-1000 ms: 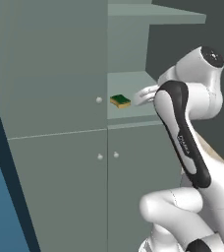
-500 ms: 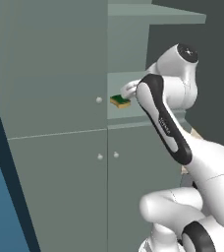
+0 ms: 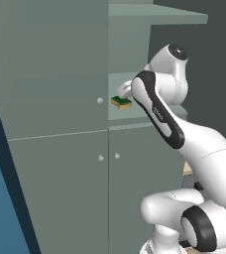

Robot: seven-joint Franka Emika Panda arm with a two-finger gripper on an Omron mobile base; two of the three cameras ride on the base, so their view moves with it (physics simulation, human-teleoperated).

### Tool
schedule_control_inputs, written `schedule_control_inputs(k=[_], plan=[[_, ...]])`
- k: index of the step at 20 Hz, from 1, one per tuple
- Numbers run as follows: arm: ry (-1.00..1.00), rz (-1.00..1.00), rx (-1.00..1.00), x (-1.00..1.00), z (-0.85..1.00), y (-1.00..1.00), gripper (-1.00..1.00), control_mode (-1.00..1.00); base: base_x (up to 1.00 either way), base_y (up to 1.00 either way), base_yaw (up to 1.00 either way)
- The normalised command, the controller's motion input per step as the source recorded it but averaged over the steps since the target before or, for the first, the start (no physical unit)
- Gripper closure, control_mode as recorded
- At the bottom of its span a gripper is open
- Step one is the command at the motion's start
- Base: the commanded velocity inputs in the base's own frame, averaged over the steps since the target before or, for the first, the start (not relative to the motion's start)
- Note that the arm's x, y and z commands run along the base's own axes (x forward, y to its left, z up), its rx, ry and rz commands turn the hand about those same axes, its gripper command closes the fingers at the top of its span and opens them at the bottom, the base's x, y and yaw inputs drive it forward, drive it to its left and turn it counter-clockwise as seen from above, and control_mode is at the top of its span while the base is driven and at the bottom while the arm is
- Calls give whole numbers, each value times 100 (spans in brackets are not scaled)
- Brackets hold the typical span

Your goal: Open the cabinet. Pick the sponge and place it next to the sink. Then close the cabinet.

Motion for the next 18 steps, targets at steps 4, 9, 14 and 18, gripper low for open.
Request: schedule_control_inputs(k=[4,9,14,18], plan=[[12,1,0,39,-33,0,-100,-100,0,0,0],[10,1,0,53,-27,0,-100,-100,0,0,0],[1,0,0,42,0,3,-100,-100,0,0,0],[1,0,0,20,0,10,-100,-100,0,0,0]])
